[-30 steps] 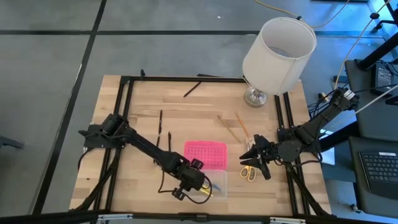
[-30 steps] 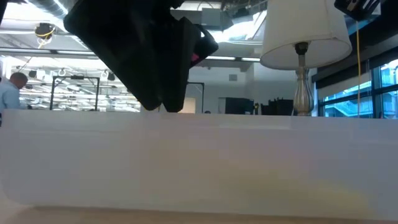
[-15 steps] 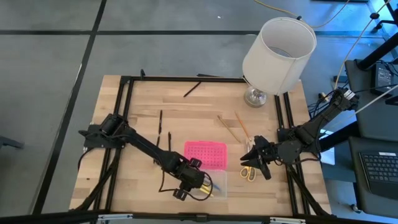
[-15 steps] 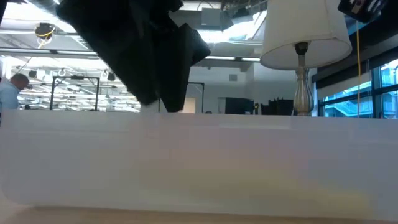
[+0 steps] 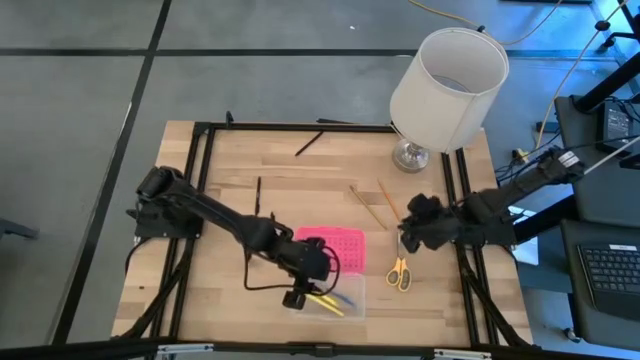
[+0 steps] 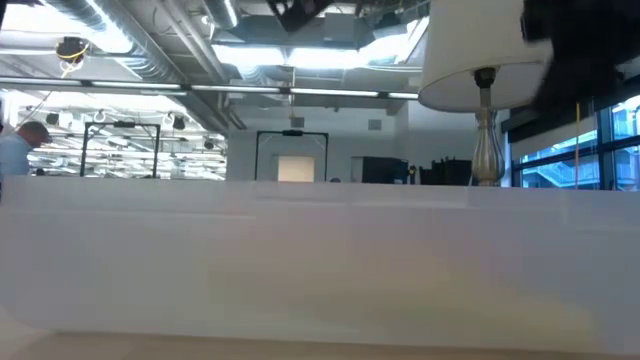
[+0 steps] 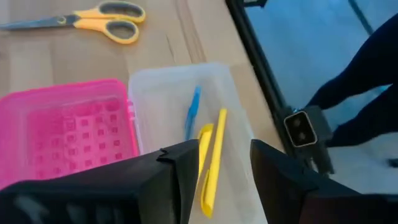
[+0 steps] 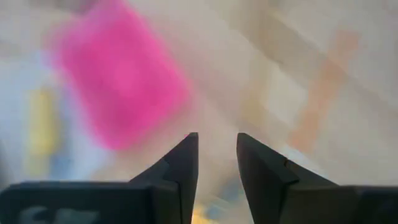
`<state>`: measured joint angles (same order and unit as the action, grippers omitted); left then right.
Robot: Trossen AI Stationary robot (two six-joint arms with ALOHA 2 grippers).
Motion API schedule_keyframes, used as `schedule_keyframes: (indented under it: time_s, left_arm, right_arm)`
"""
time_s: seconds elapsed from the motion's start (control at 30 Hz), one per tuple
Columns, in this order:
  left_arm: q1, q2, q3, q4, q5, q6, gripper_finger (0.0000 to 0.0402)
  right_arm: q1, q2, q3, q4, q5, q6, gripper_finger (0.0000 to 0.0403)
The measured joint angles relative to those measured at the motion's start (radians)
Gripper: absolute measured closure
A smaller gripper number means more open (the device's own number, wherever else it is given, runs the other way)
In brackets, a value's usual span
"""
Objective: Pick & place school supplies into a supply box
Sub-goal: Put the orange pencil into the pink supply box
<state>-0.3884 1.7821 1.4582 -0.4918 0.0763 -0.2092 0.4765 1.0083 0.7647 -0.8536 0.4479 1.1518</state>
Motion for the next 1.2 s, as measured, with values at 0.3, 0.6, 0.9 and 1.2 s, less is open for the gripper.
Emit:
schedule_keyframes:
  time_s: [0.3,0.6,0.9,1.2]
  left_arm:
    - [0.055,-0.030,0.000,0.196,0.066,-0.091,0.0265]
    - [0.125,-0.066,-0.018,0.248,0.142,-0.110,0.0265]
    - [0.181,-0.304,-0.353,0.612,0.195,-0.169,0.0265]
    - [0.188,-0.498,-0.609,0.872,0.101,-0.173,0.0265]
  right_arm:
    - [-0.080,0.036,0.000,-0.226,-0.045,0.069,0.0288]
    - [-0.165,0.138,0.000,-0.178,-0.184,-0.016,0.0288]
    - [-0.175,0.212,0.000,-0.174,-0.162,-0.043,0.0288]
    - [-0.197,0.214,0.000,-0.110,-0.162,-0.006,0.0288]
